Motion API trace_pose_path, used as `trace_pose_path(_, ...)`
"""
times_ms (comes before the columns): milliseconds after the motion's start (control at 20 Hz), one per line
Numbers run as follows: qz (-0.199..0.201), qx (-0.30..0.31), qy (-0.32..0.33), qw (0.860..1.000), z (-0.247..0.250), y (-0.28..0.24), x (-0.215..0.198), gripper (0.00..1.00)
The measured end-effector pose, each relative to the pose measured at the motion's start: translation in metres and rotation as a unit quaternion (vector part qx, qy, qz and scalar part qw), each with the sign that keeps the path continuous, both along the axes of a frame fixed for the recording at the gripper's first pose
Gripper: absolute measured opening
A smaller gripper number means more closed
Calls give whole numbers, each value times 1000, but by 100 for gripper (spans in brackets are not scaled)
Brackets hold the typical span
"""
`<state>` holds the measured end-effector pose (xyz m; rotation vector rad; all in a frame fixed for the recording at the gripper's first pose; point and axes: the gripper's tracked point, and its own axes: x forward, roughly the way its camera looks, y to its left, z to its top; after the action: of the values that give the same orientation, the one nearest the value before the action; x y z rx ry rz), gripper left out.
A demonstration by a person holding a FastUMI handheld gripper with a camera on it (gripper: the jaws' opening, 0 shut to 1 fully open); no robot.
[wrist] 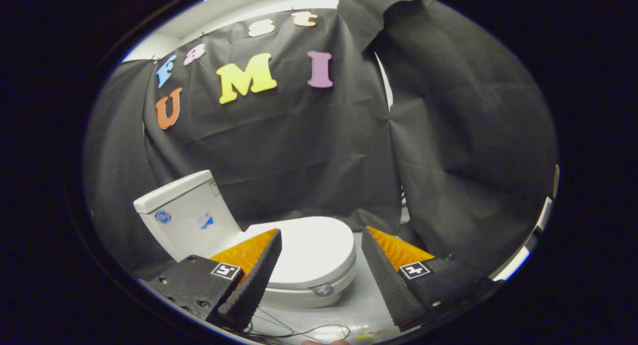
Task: Open the toilet lid.
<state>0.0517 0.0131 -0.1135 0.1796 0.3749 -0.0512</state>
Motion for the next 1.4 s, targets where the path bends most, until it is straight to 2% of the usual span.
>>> trace_pose_path(200,-15,70,65,995,-37,-5,9,100)
trace_pose_path(400,-36,145,119,982,-68,-15,13,100)
trace_pose_path(700,-61,255,173,949,-122,-20,15,100)
trace_pose_path(1100,-50,334,248,908,-188,0,26,98)
trace_pose_path(1400,-65,393,274,875,-228,6,21,86)
